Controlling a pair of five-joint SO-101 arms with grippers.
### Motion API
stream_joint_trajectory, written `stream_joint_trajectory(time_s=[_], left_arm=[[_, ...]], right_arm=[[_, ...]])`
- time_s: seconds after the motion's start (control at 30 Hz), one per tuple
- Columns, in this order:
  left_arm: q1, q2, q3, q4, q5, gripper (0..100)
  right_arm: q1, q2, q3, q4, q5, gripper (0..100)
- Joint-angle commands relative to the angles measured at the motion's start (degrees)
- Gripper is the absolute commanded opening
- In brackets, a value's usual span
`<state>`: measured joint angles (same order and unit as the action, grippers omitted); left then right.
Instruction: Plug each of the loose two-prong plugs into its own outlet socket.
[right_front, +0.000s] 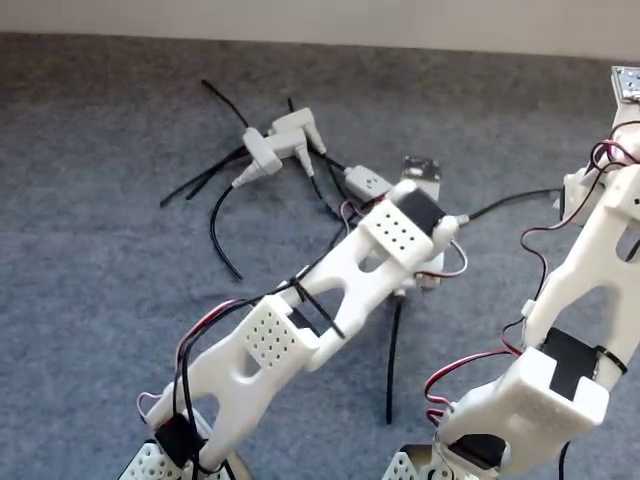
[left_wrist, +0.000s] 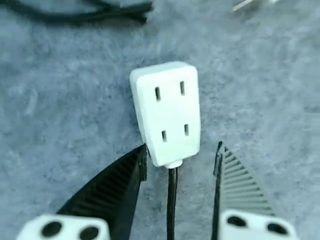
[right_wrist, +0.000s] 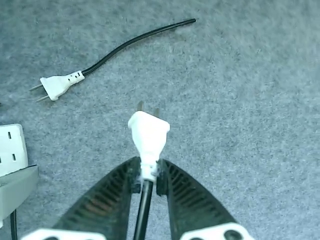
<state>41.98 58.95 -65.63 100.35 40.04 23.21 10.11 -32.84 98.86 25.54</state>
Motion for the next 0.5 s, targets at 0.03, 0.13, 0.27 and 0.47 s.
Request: stream_joint_trajectory(time_s=[0.03, 0.13, 0.27, 0.47], left_arm=[[-1.2, -6.0, -7.1, 0.6, -16.7, 23], [-6.1, -11.7, -6.7, 0.6, -20.3, 23], [-14.3, -18.8, -3.3, 0.6, -20.0, 23], [-29.9, -26.6, 6.1, 0.6, -20.0, 23]], right_arm=[[0.3, -3.6, -2.5, 2.2, 0.7, 0.6], [0.0, -3.8, -2.7, 2.2, 1.5, 0.6], [-2.1, -3.8, -2.7, 2.2, 3.1, 0.6], [-7.9, -3.8, -2.2, 2.2, 6.2, 0.6]])
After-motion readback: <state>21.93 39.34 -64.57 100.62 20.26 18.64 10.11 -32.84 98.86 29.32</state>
